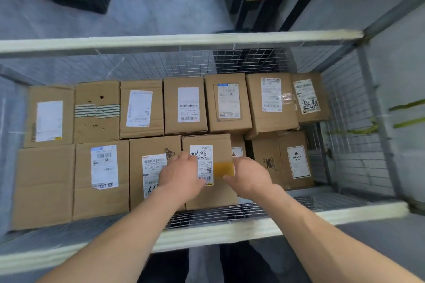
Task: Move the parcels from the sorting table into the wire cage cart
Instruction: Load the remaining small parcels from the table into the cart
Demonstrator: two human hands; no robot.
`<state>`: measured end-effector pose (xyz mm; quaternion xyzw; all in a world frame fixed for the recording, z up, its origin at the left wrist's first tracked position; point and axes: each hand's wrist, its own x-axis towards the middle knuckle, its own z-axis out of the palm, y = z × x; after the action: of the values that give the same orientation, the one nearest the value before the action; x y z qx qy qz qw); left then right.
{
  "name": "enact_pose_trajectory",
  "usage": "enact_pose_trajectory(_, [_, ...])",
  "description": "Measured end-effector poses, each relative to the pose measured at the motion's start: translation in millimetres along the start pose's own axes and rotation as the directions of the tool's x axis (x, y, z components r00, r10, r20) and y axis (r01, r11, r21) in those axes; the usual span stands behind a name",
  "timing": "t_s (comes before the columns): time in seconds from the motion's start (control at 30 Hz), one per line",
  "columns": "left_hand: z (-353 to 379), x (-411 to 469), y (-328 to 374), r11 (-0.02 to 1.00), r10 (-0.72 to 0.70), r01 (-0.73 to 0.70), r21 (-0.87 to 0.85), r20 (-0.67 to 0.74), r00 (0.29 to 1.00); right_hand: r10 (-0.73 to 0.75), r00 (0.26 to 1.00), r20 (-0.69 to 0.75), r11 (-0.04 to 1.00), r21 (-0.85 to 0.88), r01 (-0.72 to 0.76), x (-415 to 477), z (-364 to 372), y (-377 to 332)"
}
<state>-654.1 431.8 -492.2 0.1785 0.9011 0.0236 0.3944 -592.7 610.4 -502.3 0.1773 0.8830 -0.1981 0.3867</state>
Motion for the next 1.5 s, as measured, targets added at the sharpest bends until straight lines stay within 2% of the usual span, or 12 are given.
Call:
enact_pose_trajectory(0.13, [-59, -36, 21, 0.990, 0.137, -0.136, 0.042, -0.014, 0.991, 0.003, 0.992, -0.127, 0.997, -0.073, -0.013, -54, -47, -5])
enact_pose_trajectory(0.3, [-133, -83, 52, 0.941, 0.332, -0.325, 0.093, -0.087, 0.939, 0.072, 0.939, -0.336, 0.997, 0.025, -0.068, -134, -101, -6])
enact_pose_trajectory(0.43, [-175, -125, 91, 0.869, 0.483, -0.461, 0.180, -0.112, 0.868, 0.176, 0.876, -0.449, 0.984, 0.089, -0.153, -202, -127, 5])
enact_pose_trajectory(0.6, [-193, -174, 146, 0.729, 0.666, -0.618, 0.295, -0.095, 0.740, 0.342, 0.810, -0.476, 0.940, 0.178, -0.292, -290, -137, 31])
enact_pose_trajectory(0.87, [-170, -259, 237, 0.484, 0.854, -0.771, 0.415, -0.033, 0.518, 0.584, 0.648, -0.488, 0.811, 0.374, -0.449, -423, -108, 90])
enact_pose_trajectory(1.13, [-112, -357, 318, 0.286, 0.942, -0.833, 0.474, 0.020, 0.335, 0.761, 0.458, -0.459, 0.649, 0.537, -0.540, -556, -43, 139])
enact_pose_trajectory(1.5, [-21, -487, 396, 0.073, 0.973, -0.810, 0.581, 0.137, 0.185, 0.888, 0.248, -0.387, 0.456, 0.676, -0.579, -693, 58, 190])
